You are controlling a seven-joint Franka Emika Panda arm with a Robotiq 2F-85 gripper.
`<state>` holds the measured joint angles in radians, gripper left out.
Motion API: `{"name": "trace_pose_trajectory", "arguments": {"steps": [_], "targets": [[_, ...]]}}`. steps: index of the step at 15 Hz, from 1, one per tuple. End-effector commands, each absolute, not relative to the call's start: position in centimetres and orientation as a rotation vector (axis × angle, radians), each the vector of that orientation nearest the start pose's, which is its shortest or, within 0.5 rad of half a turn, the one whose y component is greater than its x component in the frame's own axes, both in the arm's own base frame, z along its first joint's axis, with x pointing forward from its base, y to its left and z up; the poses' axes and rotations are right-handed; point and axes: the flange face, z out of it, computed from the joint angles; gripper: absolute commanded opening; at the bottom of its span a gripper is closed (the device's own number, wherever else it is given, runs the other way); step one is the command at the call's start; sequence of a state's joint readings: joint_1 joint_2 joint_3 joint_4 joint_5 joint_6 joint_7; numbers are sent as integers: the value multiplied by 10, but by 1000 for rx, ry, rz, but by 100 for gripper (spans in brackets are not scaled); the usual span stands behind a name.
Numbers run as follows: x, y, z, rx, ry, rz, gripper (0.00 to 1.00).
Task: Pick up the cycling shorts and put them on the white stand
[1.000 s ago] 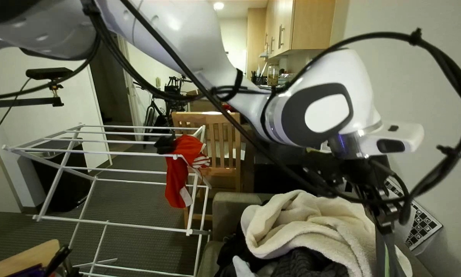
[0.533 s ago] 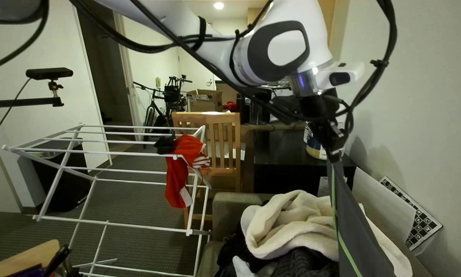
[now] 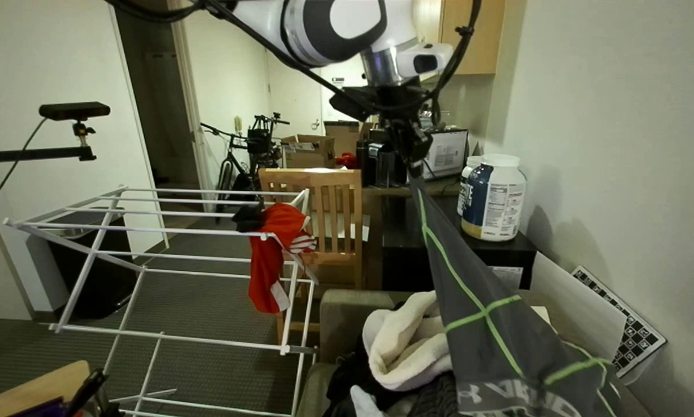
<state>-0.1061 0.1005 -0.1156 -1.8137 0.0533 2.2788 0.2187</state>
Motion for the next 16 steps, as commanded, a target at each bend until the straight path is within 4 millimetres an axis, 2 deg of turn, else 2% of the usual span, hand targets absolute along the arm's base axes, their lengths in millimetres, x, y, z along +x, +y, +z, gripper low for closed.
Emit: {"name": "trace_pose_trajectory", "arguments": {"steps": [1,5,9,16], "targets": [[587,-88,549,-2931,516,-537,1],[576,-45,576,-2904,367,-518,1],[565,-14,594,-2885,247,-497,1],[551,25,605,-2893,77,-468,1]]}}
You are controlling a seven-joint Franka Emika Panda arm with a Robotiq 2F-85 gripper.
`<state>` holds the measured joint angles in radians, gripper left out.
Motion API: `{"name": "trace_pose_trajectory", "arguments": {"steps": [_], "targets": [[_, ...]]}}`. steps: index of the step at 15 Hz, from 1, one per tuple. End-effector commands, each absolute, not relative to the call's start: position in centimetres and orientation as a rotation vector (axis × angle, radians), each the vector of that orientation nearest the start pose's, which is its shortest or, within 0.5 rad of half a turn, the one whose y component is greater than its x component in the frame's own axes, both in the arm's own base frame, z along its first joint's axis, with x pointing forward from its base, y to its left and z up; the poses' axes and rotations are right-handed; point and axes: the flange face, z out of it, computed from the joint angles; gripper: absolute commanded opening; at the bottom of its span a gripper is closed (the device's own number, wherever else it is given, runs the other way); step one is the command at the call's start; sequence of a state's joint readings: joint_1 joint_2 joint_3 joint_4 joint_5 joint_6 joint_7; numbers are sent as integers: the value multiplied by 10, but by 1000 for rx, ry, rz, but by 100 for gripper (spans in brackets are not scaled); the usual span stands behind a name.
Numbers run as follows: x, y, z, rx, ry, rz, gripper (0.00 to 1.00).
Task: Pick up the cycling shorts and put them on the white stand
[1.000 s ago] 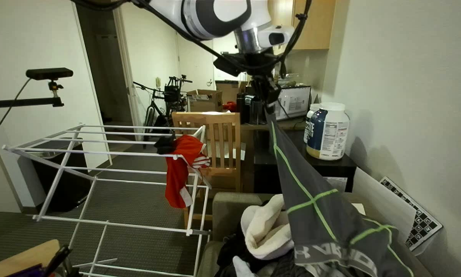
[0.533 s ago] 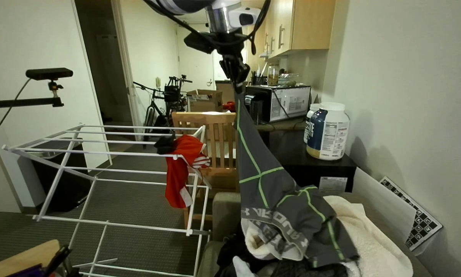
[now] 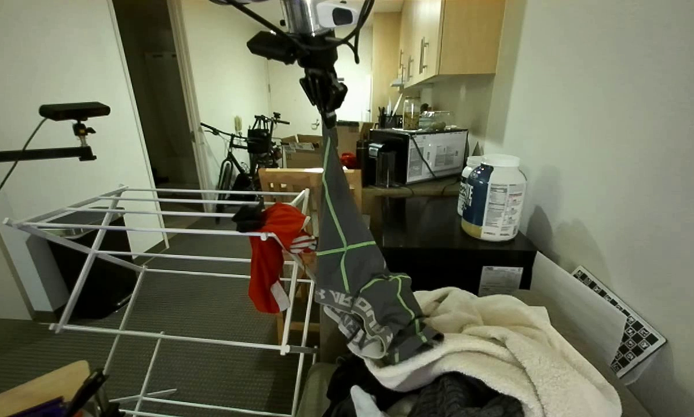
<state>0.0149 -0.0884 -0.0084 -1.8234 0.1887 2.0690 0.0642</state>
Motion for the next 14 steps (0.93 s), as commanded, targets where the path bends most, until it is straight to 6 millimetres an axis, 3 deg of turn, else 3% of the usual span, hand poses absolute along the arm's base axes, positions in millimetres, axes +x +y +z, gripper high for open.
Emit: {"name": "trace_pose_trajectory", "arguments": {"steps": [1,8,14], "targets": [[551,32,606,-2891,60,-469,1],[543,79,620,-2865,-61,-477,1],[520,137,649,-2819,-226,-527,1]]}}
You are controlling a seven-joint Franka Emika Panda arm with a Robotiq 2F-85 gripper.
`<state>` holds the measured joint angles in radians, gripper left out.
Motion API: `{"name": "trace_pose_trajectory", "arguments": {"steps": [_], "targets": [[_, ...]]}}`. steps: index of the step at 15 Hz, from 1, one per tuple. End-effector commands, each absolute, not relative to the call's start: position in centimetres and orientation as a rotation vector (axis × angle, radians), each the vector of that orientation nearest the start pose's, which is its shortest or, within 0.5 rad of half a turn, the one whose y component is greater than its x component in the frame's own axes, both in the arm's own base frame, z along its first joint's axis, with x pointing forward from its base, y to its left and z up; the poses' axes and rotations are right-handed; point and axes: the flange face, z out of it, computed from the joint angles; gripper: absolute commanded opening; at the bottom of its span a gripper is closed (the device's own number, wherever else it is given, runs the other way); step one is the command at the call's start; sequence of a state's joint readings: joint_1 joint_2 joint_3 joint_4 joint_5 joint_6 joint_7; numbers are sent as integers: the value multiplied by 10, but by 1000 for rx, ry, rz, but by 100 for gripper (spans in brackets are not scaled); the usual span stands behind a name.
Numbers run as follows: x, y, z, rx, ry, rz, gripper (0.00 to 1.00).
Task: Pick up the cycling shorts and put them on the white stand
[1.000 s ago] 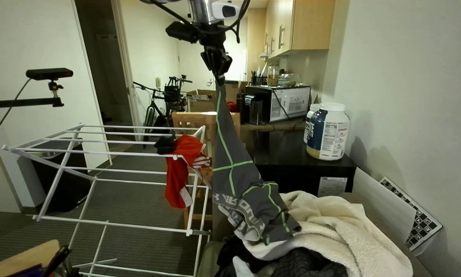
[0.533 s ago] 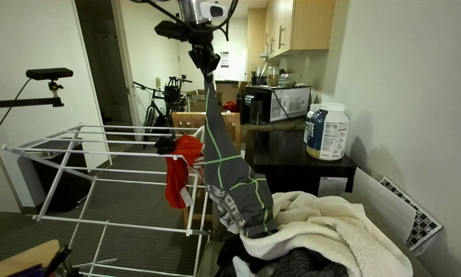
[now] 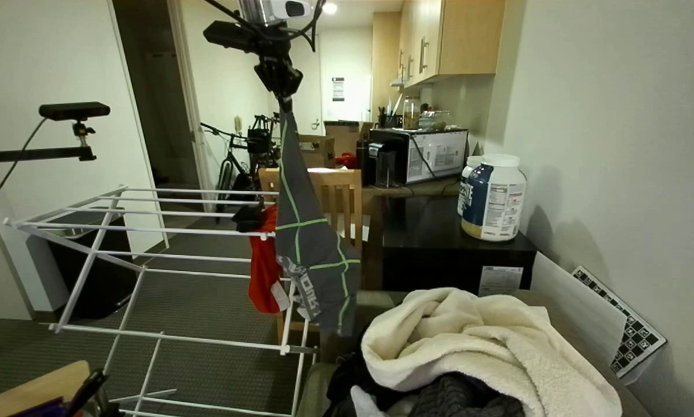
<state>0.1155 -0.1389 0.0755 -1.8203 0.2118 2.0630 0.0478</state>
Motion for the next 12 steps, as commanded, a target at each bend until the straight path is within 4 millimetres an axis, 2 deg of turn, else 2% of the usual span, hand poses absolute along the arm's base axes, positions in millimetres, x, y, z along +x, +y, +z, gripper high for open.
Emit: {"name": "trace_pose_trajectory", "arguments": {"steps": [1,7,12], "targets": [[514,146,654,-2813,-256,-538,1],[468,205,677,-2746,-443,-546,1],[410,255,690,-2659,-627,-469,1]]}}
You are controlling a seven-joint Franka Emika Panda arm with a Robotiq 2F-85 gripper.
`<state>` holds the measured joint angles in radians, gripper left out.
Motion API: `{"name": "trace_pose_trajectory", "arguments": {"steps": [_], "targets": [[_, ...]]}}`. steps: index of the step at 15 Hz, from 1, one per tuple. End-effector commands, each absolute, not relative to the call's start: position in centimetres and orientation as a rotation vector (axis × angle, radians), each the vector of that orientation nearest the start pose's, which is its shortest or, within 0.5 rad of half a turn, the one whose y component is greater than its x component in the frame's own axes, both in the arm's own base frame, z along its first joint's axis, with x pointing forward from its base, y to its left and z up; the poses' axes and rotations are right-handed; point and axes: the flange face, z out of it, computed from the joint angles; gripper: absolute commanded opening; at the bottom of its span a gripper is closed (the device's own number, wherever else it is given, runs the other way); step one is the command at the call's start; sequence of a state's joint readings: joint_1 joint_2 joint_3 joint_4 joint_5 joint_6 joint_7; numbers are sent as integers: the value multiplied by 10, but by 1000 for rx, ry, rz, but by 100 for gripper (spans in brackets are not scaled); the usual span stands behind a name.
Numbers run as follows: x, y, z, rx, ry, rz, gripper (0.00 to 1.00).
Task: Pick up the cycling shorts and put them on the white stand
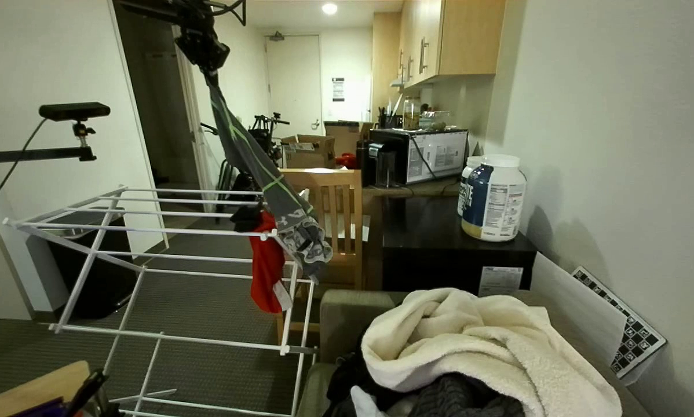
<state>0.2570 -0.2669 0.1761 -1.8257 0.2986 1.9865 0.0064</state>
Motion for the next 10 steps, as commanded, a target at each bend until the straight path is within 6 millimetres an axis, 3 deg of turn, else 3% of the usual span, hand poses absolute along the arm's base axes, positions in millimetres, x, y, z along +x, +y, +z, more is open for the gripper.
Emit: {"name": "trace_pose_trajectory", "arguments": {"steps": [1,5,9,10], "targets": [[399,263,691,-2642,-660,-451,1],[352,288,689,-2593,-783,-370,1],[325,290,678,-2589,-839,-299,1],[323,287,675,-2591,-852,-295,27]]}}
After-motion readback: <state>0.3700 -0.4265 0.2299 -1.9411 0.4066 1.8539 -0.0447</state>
